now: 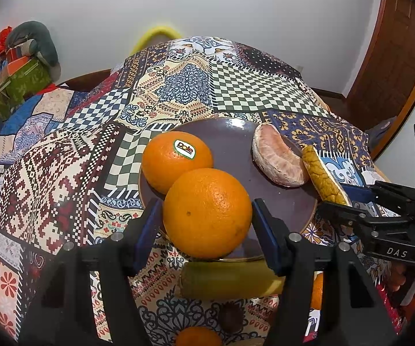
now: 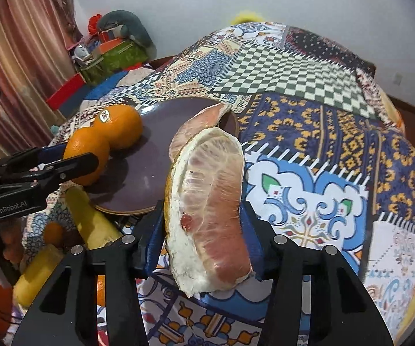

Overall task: Organize fruits
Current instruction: 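Place the orange and pomelo segment on the plate and open both tools, then grasp the banana with the left tool and lift it, then lower the banana onto the plate with the left tool while the right places a mandarin there, then move both tools back toward the mandarin and green gourd beside the plate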

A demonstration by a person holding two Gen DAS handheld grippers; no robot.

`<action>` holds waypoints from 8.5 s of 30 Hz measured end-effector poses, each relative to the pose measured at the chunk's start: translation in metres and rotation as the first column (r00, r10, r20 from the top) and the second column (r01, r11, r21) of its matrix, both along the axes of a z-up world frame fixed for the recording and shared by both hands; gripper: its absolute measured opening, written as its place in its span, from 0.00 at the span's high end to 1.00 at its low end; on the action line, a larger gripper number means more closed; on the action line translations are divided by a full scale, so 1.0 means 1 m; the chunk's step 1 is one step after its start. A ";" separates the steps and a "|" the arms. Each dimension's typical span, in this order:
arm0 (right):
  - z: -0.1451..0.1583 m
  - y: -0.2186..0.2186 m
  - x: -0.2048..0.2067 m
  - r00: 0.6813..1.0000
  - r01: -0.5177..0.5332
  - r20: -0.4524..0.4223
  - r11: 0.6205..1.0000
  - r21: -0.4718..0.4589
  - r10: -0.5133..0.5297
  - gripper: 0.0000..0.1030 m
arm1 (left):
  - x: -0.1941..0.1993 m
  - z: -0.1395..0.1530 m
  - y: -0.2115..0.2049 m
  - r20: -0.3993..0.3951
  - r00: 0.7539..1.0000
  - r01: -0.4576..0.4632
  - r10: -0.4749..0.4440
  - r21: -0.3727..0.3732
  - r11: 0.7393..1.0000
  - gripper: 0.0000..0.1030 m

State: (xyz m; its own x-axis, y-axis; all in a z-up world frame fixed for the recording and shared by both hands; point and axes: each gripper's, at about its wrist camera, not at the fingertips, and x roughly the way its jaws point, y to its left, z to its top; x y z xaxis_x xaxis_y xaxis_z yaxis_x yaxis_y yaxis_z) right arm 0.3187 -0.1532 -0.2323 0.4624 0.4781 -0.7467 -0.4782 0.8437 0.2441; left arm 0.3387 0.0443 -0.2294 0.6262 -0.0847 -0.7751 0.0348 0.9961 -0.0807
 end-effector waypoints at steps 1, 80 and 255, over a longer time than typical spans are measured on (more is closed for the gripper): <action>0.002 0.001 -0.002 1.000 0.003 0.016 1.000 -0.005 -0.003 0.56 | 0.000 0.000 0.000 -0.001 1.000 0.000 0.000 -0.001 1.000 0.40; 0.028 0.013 -0.126 0.998 -0.020 0.059 1.000 -0.013 0.021 0.50 | -0.138 -0.023 -0.022 -0.116 0.993 -0.035 0.033 -0.021 0.999 0.56; 0.003 0.073 -0.045 0.988 -0.154 0.009 0.985 -0.077 0.155 0.57 | -0.090 0.017 0.029 -0.039 0.997 -0.069 0.068 -0.030 0.997 0.56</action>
State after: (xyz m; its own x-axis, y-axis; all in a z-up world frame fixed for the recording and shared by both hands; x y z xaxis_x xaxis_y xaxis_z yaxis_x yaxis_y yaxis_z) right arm 0.2737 -0.0802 -0.2291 0.3986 0.4873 -0.7770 -0.6076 0.7749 0.1743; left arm 0.2487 0.0729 -0.2129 0.6012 -0.0674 -0.7962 -0.0371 0.9930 -0.1121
